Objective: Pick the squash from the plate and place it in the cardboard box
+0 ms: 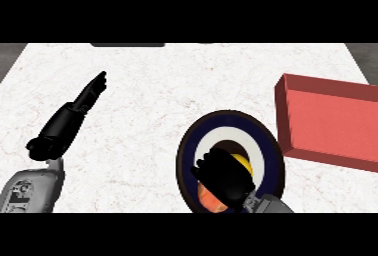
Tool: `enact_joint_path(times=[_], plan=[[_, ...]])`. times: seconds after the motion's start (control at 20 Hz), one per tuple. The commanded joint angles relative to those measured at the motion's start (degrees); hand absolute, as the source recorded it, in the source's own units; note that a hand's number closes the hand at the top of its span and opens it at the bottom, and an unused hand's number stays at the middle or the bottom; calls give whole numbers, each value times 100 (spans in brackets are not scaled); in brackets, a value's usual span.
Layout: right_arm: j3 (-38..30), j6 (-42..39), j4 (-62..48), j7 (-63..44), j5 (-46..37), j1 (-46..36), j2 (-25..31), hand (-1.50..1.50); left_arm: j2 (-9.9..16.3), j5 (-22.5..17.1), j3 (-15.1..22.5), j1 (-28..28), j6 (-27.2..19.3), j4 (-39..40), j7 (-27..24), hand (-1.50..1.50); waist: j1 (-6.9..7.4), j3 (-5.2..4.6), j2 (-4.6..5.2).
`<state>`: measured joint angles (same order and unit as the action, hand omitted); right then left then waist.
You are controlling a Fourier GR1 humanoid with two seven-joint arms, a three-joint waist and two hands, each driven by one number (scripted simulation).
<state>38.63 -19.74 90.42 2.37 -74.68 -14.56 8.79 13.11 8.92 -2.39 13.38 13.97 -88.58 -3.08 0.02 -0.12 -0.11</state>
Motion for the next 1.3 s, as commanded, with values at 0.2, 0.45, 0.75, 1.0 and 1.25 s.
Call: enact_joint_path(times=[0.2, 0.45, 0.75, 1.0, 1.25], plan=[[58, 862, -8, 378, -408, -23, -249, 150, -29, 39, -38, -124, 89, 66, -95, 0, 3, 12, 9], [7, 987, 1249, 1581, 461, 1049, 937, 150, -21, 47, -147, -13, -15, 16, 6, 0, -96, 14, 1], [-125, 1222, 3046, 2553, 1286, 2505, 2304, 150, 157, -163, -364, 7, 185, 102, -78, 0, -143, 13, -7], [-1510, 1512, 4452, 3196, 2263, 3278, 3401, 150, 97, -90, -208, -318, 155, -526, 247, 0, -139, 20, -30], [-2453, 906, 5303, 2170, 3365, 3458, 2849, 150, -87, 54, -132, -216, 3, -42, -10, 0, -200, 2, 9]])
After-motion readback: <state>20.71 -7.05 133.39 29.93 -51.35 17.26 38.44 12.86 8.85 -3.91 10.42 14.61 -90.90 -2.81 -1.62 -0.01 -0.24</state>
